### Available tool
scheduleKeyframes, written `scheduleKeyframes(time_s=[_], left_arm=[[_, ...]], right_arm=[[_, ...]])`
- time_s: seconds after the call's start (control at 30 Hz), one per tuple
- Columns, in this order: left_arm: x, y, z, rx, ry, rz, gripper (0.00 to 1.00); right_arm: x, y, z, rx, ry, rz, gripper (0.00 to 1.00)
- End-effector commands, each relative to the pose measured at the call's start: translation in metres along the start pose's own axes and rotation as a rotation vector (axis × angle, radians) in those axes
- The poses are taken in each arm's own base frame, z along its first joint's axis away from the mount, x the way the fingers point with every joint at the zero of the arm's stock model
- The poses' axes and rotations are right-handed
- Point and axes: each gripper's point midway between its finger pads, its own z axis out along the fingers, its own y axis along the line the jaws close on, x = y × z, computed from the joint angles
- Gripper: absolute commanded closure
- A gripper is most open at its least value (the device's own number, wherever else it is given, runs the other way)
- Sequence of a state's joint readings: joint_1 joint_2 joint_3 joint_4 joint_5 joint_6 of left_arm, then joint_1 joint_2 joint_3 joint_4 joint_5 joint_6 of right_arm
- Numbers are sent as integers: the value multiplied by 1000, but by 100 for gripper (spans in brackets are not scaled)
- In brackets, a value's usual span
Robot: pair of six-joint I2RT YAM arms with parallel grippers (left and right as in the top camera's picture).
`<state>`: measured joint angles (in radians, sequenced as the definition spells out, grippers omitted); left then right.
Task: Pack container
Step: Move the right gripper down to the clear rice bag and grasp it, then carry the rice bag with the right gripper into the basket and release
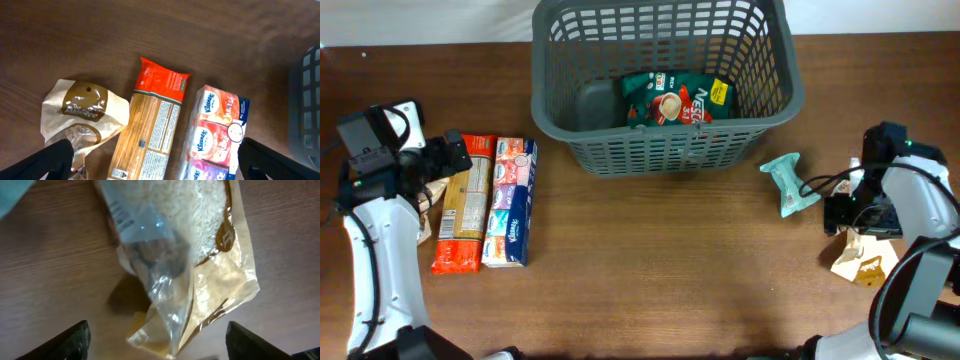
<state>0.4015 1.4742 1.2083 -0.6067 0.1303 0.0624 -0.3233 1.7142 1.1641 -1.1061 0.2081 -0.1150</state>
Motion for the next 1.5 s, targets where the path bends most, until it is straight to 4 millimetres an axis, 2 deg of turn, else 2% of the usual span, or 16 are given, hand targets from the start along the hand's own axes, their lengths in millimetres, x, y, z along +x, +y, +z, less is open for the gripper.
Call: scheduleKeyframes(time_s=[0.0, 0.1, 0.27, 0.47, 0.63, 0.73, 0.77, 0.8, 0.87, 0.9, 1.0, 1.1, 1.2, 1.33, 1.47], left_arm=[[-7, 3, -2, -9, -14, -4, 1], [-7, 3, -2, -9, -14, -4, 1], [-7, 3, -2, -9, -14, -4, 1], [-7, 3, -2, -8, -14, -4, 1], [-7, 3, -2, -8, -14, -4, 1], [-7, 3, -2, -9, -14, -4, 1], [-7, 3, -2, -8, -14, -4, 1], [-7, 3, -2, -9, -14, -4, 1], [-7, 3, -2, -8, -14, -4, 1], [-7, 3, -2, -8, -14, -4, 1], [-7, 3, -2, -9, -14, -4, 1], [-7, 3, -2, -8, -14, -4, 1], [-7, 3, -2, -8, -14, -4, 1], [-7, 3, -2, -9, -14, -4, 1], [-7, 3, -2, -9, -14, -4, 1]], right_arm=[[1, -10, 10, 64, -9, 21, 16], [-3, -16, 17, 109, -35, 87, 16], [-20, -17, 29, 125, -128, 118, 17], [-31, -17, 37, 130, -175, 139, 25], [-24, -15, 61, 119, -100, 199, 25], [-18, -9, 78, 94, -40, 195, 33], [-17, -6, 82, 79, -30, 192, 37], [-17, -2, 85, 59, -20, 189, 47], [-15, 4, 88, 33, -7, 190, 72], [-14, 5, 88, 28, -1, 251, 96], [-19, 14, 85, -32, -12, 265, 96], [-27, 18, 70, -85, -36, 274, 96], [-40, 14, 39, -108, -96, 297, 96], [-64, -6, -43, -114, -252, 319, 97], [-74, -26, -140, -124, -448, 340, 96]])
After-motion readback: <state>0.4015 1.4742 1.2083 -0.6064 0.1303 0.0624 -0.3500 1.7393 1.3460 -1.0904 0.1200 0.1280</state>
